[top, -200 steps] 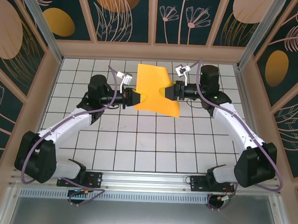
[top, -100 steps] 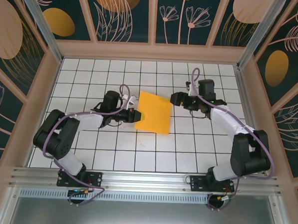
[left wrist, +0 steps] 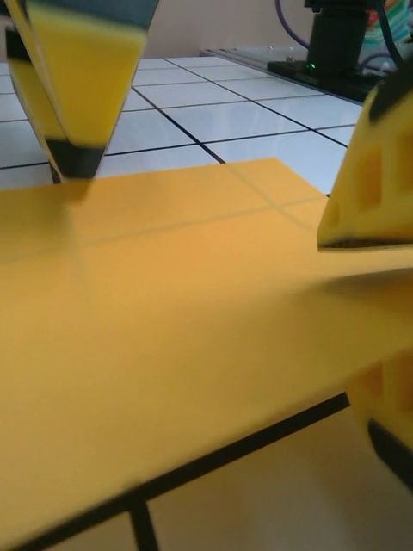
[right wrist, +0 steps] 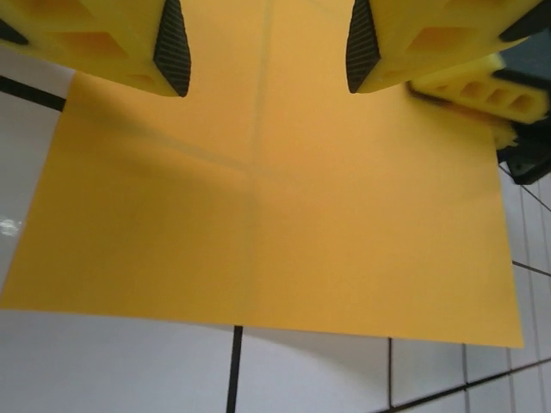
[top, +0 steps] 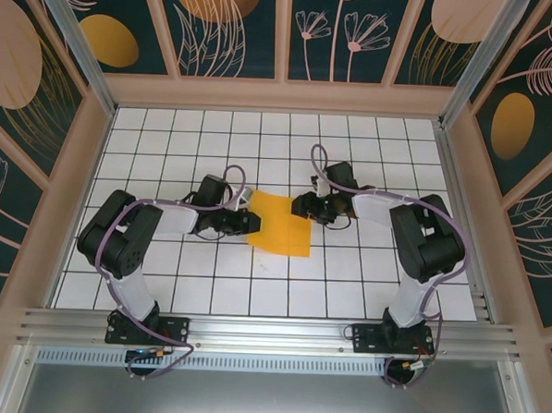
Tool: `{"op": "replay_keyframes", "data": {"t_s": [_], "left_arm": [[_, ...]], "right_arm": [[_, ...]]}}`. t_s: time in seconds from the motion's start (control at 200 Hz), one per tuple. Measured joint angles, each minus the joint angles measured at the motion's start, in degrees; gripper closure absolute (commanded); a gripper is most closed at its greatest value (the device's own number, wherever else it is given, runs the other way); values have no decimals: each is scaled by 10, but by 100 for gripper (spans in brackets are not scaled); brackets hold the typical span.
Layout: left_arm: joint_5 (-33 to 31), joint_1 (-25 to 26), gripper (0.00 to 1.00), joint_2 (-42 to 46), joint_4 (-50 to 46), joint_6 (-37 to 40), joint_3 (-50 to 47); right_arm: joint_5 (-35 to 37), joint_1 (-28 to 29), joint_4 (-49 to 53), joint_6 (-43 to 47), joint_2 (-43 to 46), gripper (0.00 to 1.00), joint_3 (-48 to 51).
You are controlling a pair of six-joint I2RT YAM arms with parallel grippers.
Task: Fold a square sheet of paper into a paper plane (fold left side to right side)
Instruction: Place a square sheet of paper at the center of the table, then first fold in half a square sheet of paper at the center of the table.
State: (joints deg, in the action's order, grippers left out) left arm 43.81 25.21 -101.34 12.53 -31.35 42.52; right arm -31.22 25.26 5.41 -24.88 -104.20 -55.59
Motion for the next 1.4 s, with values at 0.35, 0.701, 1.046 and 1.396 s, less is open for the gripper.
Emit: {"op": "replay_keyframes", "data": {"t_s": [0.35,0.701,1.046,1.396], "left_arm": [[12,1,29,16,19,-20,19],[52,30,24,17,90,-61,22],[55,48,29,-22,127,-84,44],[57,51,40,-46,141,-96,59]], "right_arm": [[19,2,5,1,-9,48,-5],[14,1,-17,-12,-9,48,3],[-16,-12,-71,-36,-2,48,33],[-38,-34,-112,-66,37,45,71]]}}
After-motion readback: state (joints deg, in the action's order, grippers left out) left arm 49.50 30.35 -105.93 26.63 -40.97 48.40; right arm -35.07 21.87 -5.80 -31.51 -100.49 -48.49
